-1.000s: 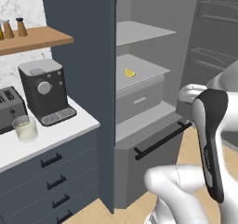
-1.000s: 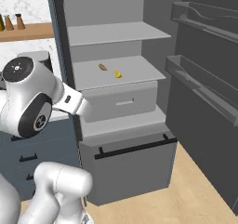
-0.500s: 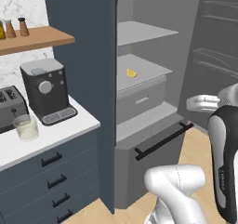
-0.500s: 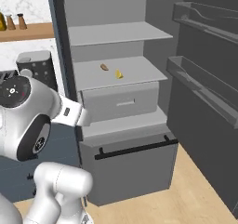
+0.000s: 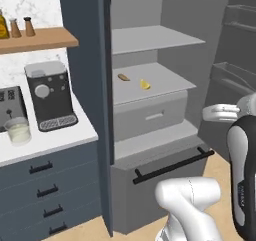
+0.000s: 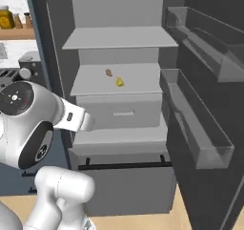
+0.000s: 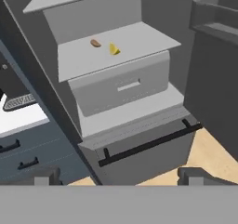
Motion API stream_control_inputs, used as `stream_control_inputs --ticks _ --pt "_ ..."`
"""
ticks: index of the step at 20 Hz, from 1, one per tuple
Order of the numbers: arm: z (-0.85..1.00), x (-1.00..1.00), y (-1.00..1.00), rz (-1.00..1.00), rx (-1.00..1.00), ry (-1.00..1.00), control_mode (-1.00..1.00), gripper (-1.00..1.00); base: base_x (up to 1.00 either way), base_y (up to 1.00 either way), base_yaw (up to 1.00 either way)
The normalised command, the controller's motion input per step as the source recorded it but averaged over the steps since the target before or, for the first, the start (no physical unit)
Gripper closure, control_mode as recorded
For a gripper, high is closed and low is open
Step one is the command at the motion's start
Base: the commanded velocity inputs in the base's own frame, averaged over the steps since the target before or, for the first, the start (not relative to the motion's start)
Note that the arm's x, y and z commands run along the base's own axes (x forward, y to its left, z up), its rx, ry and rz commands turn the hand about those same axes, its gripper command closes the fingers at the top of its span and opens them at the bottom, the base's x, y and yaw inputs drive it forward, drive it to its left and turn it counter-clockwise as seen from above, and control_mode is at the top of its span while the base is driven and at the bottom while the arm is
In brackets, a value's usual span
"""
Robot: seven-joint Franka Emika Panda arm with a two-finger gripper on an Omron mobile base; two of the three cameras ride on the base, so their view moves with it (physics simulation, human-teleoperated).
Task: Grab a lemon wedge from the fridge and one ice cube from the ice bowl, and put them in the glass of lemonade.
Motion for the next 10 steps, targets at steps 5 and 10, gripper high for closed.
stream_control_inputs --ticks 5,10 --pt "0.00 0.00 0.00 0.00 0.00 0.00 1.00 -1.00 0.13 -0.22 0.32" --pt "0.00 0.00 0.00 0.00 0.00 0.00 1.00 -1.00 0.38 -0.03 0.16"
